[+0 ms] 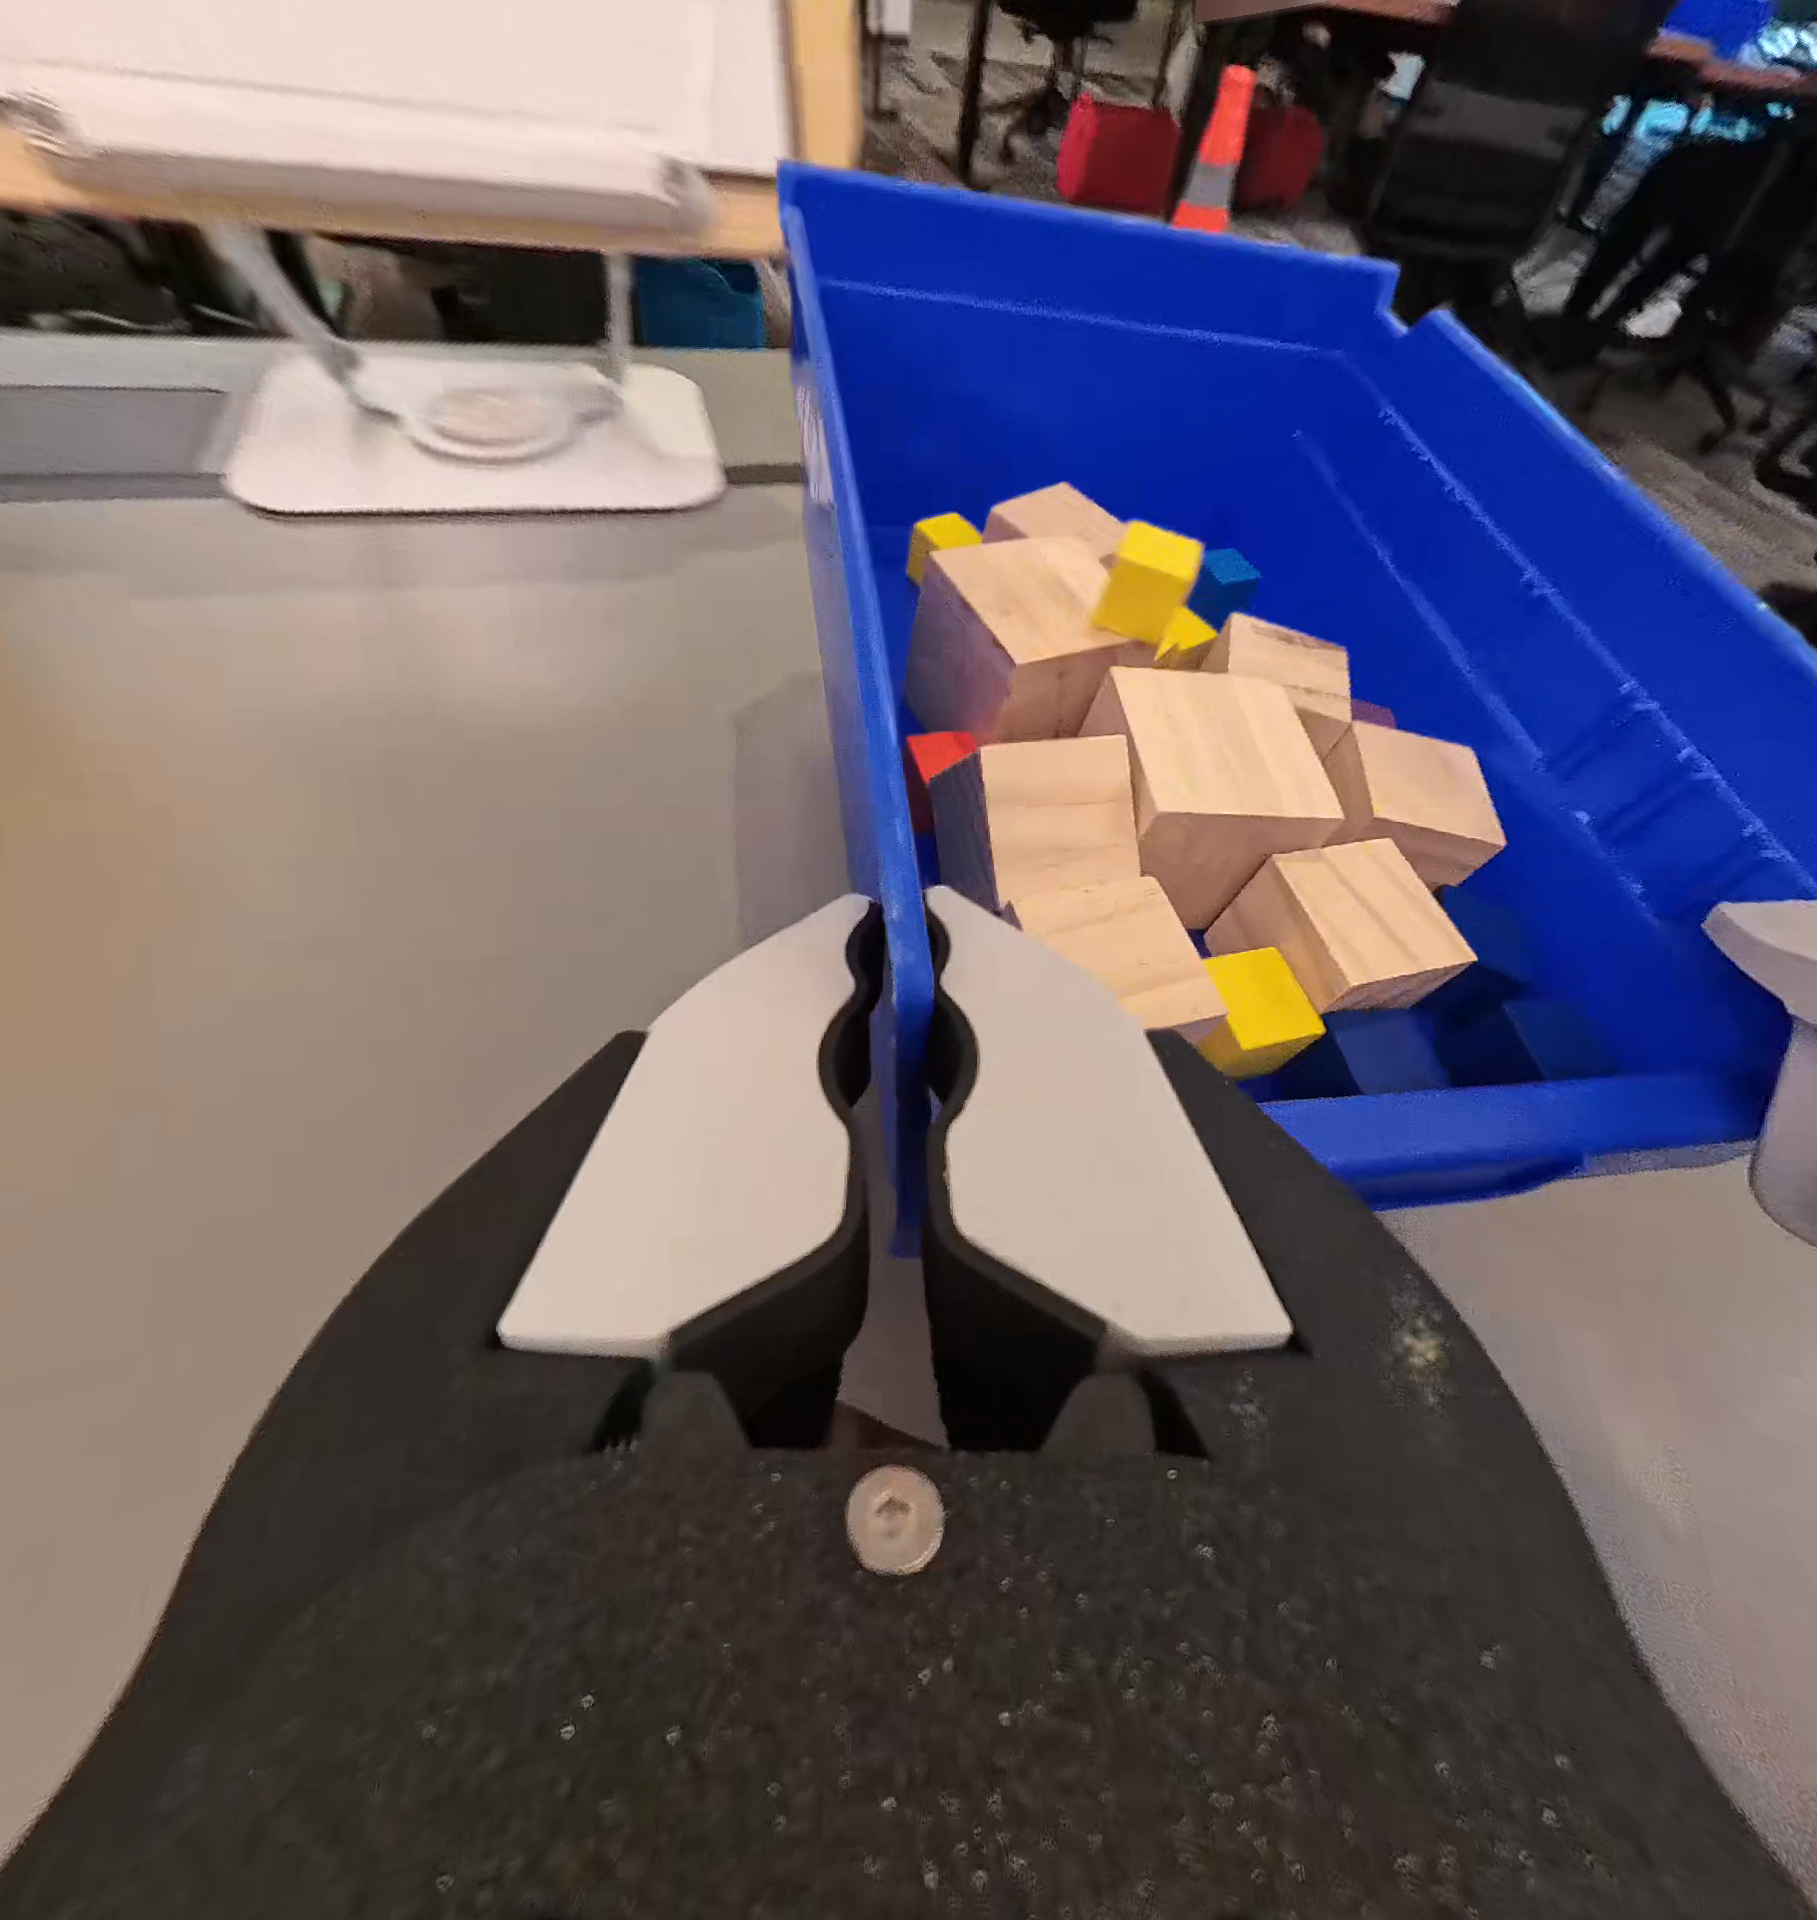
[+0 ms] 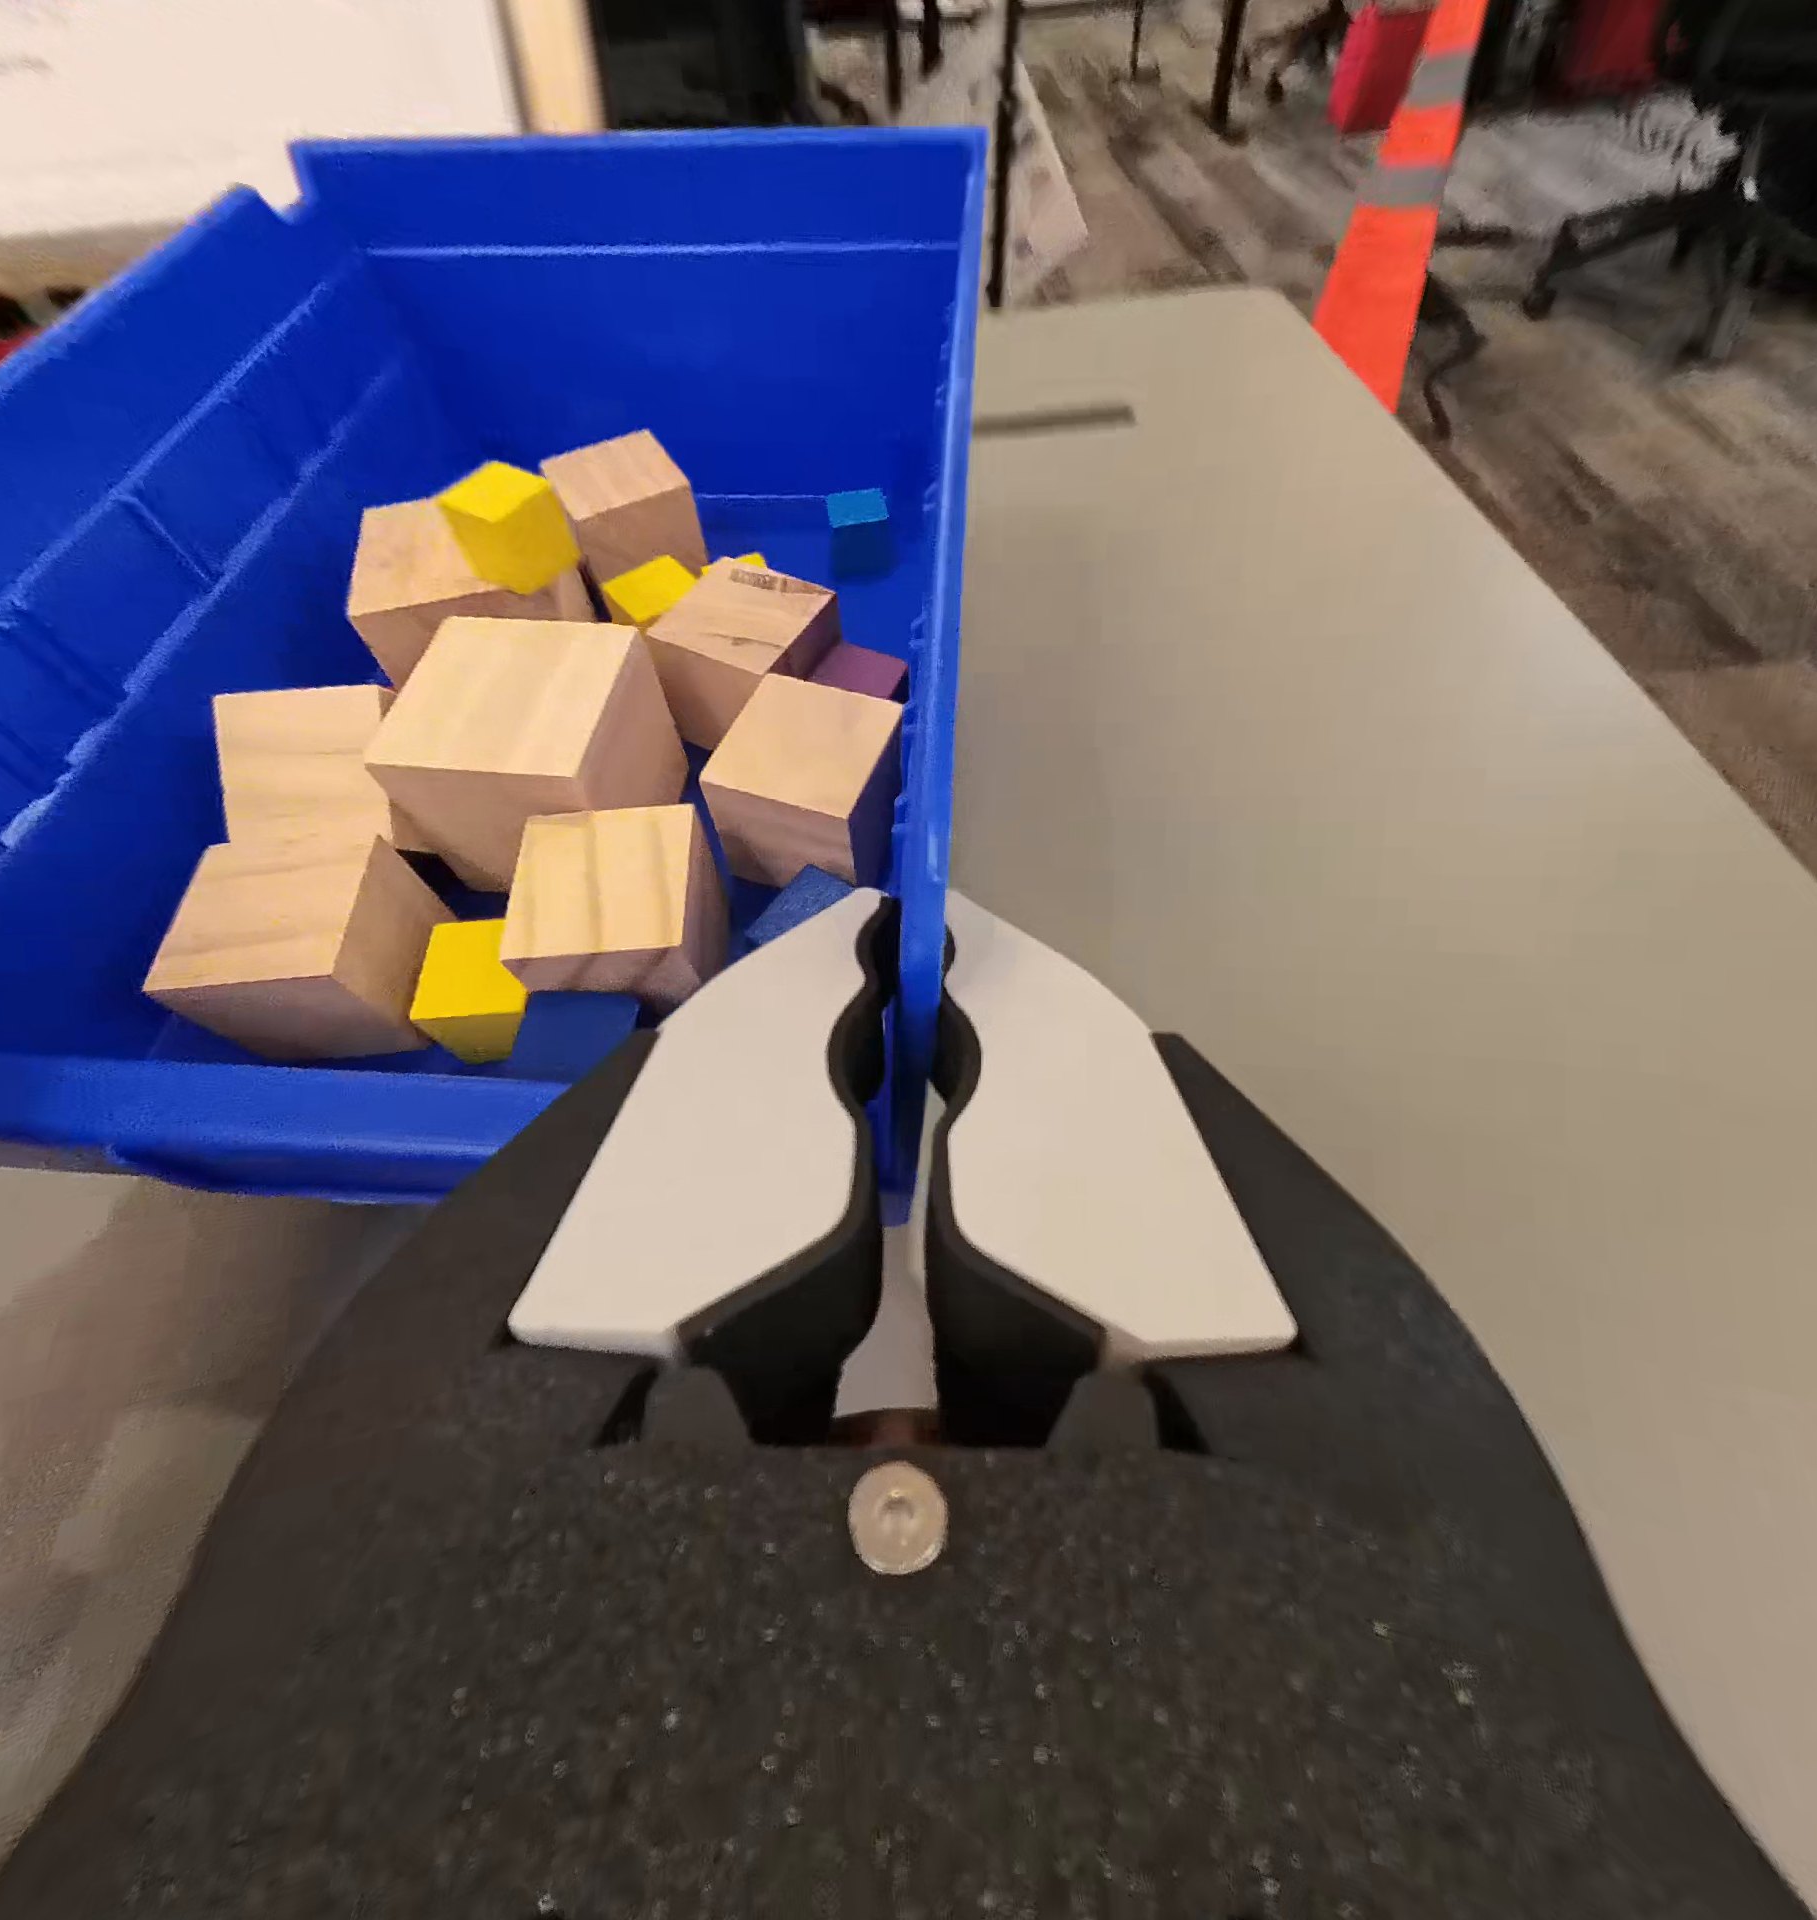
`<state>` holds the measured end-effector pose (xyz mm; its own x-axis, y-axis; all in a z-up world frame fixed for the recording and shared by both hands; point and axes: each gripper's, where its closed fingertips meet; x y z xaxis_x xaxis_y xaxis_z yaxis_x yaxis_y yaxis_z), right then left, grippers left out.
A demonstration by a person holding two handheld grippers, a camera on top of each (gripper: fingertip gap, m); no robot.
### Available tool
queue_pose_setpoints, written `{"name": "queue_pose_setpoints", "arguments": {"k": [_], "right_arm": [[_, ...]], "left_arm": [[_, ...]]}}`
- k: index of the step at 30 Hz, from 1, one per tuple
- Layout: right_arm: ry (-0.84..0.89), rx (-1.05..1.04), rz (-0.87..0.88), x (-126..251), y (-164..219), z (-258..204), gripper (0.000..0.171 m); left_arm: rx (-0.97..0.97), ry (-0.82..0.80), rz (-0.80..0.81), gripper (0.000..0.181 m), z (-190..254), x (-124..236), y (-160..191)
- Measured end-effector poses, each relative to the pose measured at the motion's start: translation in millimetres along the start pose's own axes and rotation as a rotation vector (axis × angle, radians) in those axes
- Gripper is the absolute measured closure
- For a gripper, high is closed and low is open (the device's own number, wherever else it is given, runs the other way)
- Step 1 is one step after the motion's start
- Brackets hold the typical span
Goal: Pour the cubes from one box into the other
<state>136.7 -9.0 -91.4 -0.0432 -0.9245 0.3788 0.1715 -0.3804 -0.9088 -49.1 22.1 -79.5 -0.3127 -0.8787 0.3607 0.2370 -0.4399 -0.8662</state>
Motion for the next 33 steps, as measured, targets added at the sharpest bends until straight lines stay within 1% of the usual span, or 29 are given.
{"name": "queue_pose_setpoints", "arguments": {"k": [3, 6, 9, 12, 14, 15, 17, 18, 20, 21, 22, 24, 26, 29, 31, 33], "right_arm": [[-0.054, 0.019, 0.050, -14, -30, -54, 0.169], [-0.115, 0.016, 0.041, -33, -39, -111, 0.169], [-0.159, 0.028, 0.009, -47, -35, -157, 0.169], [-0.188, 0.052, -0.008, -55, -27, -189, 0.169], [-0.197, 0.086, 0.020, -57, -24, -202, 0.167], [-0.184, 0.101, 0.046, -56, -25, -203, 0.167], [-0.231, 0.120, 0.056, -53, -25, -209, 0.165], [-0.280, 0.133, 0.054, -50, -24, -213, 0.160], [-0.378, 0.157, 0.057, -38, -25, -217, 0.149], [-0.413, 0.175, 0.065, -29, -25, -216, 0.141], [-0.438, 0.201, 0.074, -21, -24, -213, 0.137], [-0.468, 0.252, 0.103, -4, -21, -206, 0.133], [-0.507, 0.273, 0.125, 16, -18, -204, 0.133], [-0.576, 0.302, 0.167, 43, -16, -215, 0.132], [-0.611, 0.337, 0.190, 56, -14, -227, 0.132], [-0.620, 0.389, 0.208, 63, -13, -240, 0.133]], "left_arm": [[-0.016, -0.056, 0.059, 0.177, -52, 16, -29], [-0.020, -0.128, 0.059, 0.177, -107, 24, -45], [-0.016, -0.189, 0.036, 0.178, -155, 29, -43], [0.008, -0.204, 0.004, 0.178, -190, 28, -33], [0.024, -0.187, -0.016, 0.177, -206, 25, -23], [0.018, -0.154, 0.000, 0.177, -209, 25, -23], [-0.012, -0.139, -0.007, 0.176, -212, 28, -25], [-0.023, -0.141, -0.005, 0.175, -212, 32, -26], [-0.020, -0.079, -0.026, 0.147, -204, 49, -26], [0.004, -0.035, -0.053, 0.139, -200, 61, -23], [0.039, 0.003, -0.069, 0.134, -199, 75, -20], [0.104, 0.054, -0.072, 0.133, -209, 105, -17], [0.123, 0.006, -0.058, 0.132, -241, 129, -19], [0.073, -0.170, 0.020, 0.130, -316, 152, -38], [0.085, -0.244, 0.036, 0.126, -359, 152, -55], [0.099, -0.287, 0.037, 0.124, -391, 143, -74]]}}
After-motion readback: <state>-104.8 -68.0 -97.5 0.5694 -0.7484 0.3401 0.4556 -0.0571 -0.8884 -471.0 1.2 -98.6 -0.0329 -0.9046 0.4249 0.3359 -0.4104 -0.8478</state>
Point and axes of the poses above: each gripper's, where its closed fingertips meet, x back along the fingers, y out of its underside, z = x × y across the jaws, and after that the axes turned 15 degrees about x, right-handed
